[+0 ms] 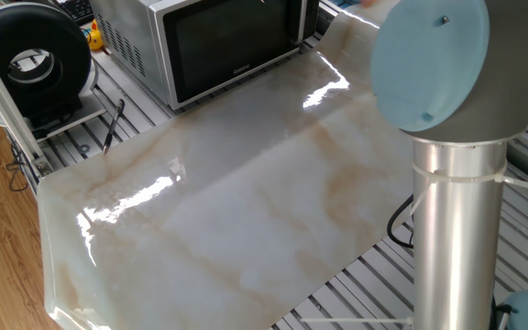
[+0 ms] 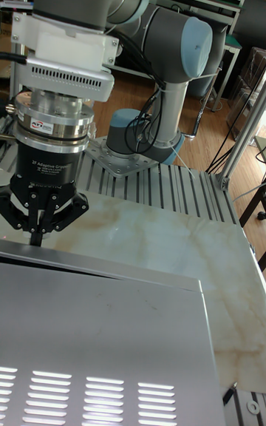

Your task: Close the microwave door

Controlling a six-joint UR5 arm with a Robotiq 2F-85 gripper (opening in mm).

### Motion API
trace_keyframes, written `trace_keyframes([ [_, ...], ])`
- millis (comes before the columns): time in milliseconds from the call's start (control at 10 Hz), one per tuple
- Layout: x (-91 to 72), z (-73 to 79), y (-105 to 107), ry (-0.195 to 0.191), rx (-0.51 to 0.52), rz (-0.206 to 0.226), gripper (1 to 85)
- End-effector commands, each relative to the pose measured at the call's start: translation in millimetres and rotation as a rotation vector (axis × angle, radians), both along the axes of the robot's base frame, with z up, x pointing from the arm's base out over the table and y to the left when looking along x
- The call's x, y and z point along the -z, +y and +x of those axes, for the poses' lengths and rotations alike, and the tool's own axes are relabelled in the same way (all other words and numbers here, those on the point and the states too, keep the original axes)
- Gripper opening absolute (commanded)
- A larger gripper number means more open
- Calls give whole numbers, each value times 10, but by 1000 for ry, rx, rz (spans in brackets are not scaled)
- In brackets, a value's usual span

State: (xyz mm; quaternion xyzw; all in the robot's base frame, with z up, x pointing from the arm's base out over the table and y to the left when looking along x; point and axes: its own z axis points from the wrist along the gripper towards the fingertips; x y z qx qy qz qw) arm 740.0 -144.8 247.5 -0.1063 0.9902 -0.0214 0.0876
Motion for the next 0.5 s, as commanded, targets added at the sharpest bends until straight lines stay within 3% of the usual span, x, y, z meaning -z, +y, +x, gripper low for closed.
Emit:
trace_keyframes([
  [0, 4, 4, -16, -1, -1, -15, 13],
  [400, 11, 23, -7, -2, -17, -24, 13],
])
